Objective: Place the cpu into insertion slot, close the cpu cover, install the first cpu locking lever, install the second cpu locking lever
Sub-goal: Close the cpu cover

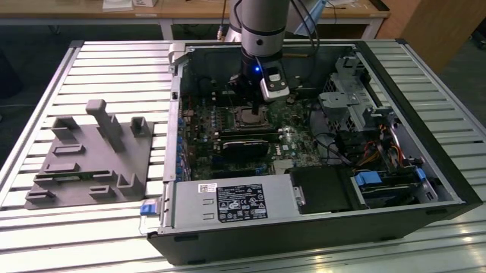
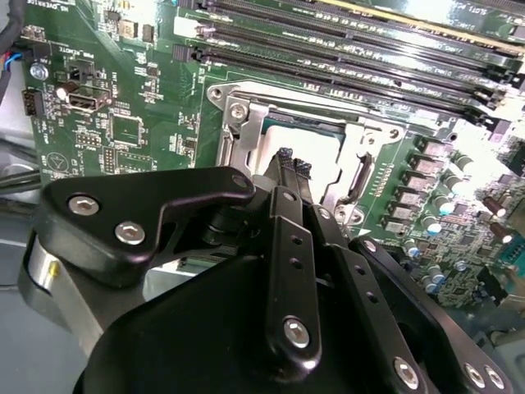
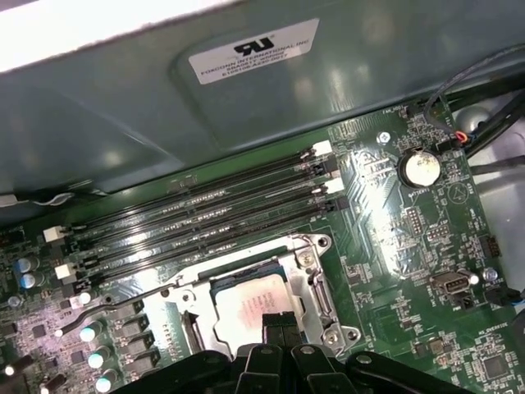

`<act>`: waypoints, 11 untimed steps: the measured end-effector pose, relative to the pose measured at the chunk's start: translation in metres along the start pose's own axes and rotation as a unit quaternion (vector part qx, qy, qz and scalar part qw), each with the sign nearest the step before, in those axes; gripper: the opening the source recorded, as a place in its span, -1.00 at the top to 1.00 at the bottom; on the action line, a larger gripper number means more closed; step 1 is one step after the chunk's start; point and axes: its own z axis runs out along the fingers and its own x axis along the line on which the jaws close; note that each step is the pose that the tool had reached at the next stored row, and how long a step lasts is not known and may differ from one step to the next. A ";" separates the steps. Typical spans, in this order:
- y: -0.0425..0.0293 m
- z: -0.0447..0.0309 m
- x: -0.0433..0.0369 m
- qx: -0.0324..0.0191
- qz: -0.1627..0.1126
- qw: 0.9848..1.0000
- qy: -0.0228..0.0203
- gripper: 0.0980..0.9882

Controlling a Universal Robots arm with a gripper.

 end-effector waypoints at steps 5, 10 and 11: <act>-0.0001 -0.0001 0.0001 0.000 0.000 1.000 -0.001 0.98; -0.0001 0.0000 0.0001 0.000 -0.002 1.000 -0.001 0.98; -0.0001 0.0000 0.0001 -0.001 -0.004 1.000 -0.001 0.98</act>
